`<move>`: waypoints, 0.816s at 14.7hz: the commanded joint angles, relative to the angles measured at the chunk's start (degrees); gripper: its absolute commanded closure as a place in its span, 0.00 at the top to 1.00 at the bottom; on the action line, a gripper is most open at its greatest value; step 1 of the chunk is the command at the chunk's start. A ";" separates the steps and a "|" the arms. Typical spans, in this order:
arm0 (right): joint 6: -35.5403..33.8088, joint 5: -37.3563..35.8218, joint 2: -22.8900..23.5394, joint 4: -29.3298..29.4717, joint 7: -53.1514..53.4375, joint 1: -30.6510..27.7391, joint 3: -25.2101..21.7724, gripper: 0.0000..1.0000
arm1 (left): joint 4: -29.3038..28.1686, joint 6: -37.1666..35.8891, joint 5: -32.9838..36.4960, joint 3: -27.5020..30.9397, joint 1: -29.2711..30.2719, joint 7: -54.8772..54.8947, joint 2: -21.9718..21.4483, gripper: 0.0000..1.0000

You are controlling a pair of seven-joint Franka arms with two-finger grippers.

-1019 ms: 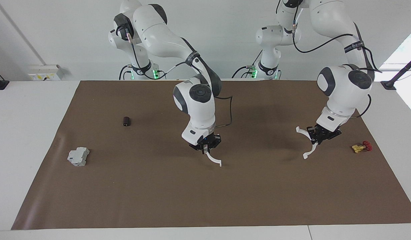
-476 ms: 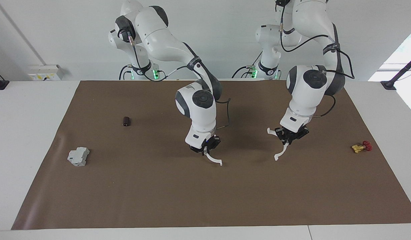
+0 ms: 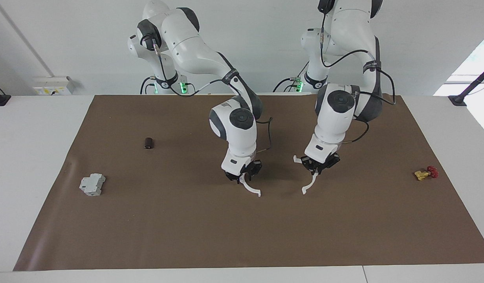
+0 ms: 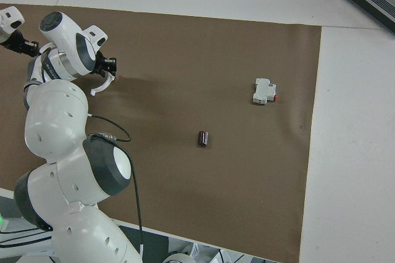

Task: Assemble drain pipe with both arms
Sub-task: 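Carry the left clamp half toward the right gripper's clamp half, then release the joined clamp with the right gripper and withdraw it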

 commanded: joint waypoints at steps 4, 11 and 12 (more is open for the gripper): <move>-11.09 -0.62 -7.60 0.49 -4.98 -6.99 -0.26 0.84 | 2.88 4.31 0.37 0.63 -6.32 -2.42 5.31 0.00; -31.47 0.00 -23.94 -0.84 -9.29 -19.22 -0.17 1.00 | 2.00 9.58 0.90 0.55 -9.85 -3.74 7.43 0.00; -33.76 0.00 -25.79 -0.84 -10.52 -20.71 -0.09 1.00 | 1.83 9.76 0.90 0.55 -9.85 -3.74 7.52 0.00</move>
